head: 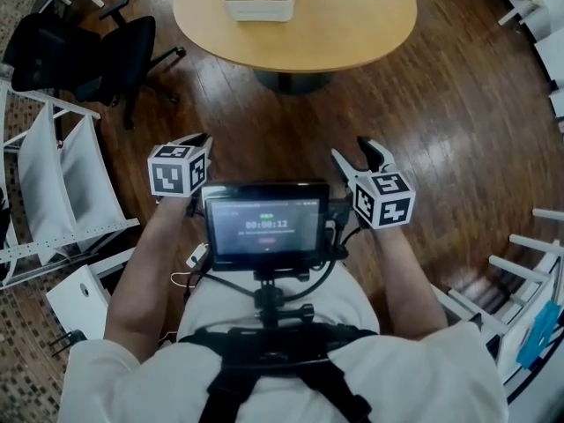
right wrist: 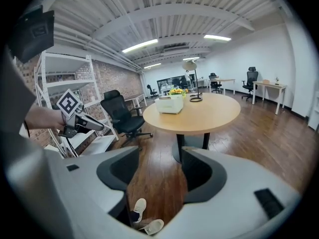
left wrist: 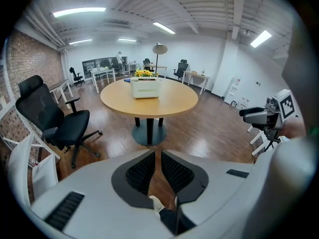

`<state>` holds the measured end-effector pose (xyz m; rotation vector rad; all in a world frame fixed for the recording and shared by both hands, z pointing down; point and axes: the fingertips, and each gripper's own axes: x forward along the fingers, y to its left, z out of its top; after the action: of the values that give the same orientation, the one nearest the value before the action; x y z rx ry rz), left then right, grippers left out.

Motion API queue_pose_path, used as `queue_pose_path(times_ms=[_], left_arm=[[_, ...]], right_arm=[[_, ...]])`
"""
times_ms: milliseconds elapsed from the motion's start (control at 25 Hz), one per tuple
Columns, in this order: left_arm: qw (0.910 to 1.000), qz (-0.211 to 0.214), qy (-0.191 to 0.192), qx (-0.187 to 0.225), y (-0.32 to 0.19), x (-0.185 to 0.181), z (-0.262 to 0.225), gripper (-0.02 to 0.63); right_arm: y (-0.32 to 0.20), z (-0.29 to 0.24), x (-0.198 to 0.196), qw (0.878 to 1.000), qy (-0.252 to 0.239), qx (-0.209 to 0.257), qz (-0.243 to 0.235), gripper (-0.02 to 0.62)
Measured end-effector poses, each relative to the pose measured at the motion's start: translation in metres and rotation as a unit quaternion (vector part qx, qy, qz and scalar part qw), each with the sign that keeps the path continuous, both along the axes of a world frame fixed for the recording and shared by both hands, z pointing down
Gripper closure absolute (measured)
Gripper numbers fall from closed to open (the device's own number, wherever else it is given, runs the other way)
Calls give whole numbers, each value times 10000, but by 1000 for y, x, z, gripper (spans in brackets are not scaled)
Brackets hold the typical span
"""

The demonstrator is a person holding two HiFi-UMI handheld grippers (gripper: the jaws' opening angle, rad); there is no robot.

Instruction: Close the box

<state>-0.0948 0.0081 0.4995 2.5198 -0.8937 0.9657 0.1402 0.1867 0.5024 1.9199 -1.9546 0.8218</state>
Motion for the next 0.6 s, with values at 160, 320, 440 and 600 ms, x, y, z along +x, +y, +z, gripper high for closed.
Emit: queue_pose_path(times_ms=[160, 320, 440, 600], left_arm=[[10000, 65, 2, 32, -6, 12, -4, 569], [9999, 105, 11, 43, -9, 20, -5, 569], [9999, 130, 20, 37, -14, 25, -4, 569], [9998, 184, 18, -26, -29, 32, 2, 569]], right_arm=[[0, 2, 7, 10000, -82, -19, 49, 319], [0, 3, 14, 10000, -10, -57, 4, 319], [-5, 2, 17, 10000, 57, -48, -43, 319], [-19, 2, 22, 9999, 104, -84, -37, 318]])
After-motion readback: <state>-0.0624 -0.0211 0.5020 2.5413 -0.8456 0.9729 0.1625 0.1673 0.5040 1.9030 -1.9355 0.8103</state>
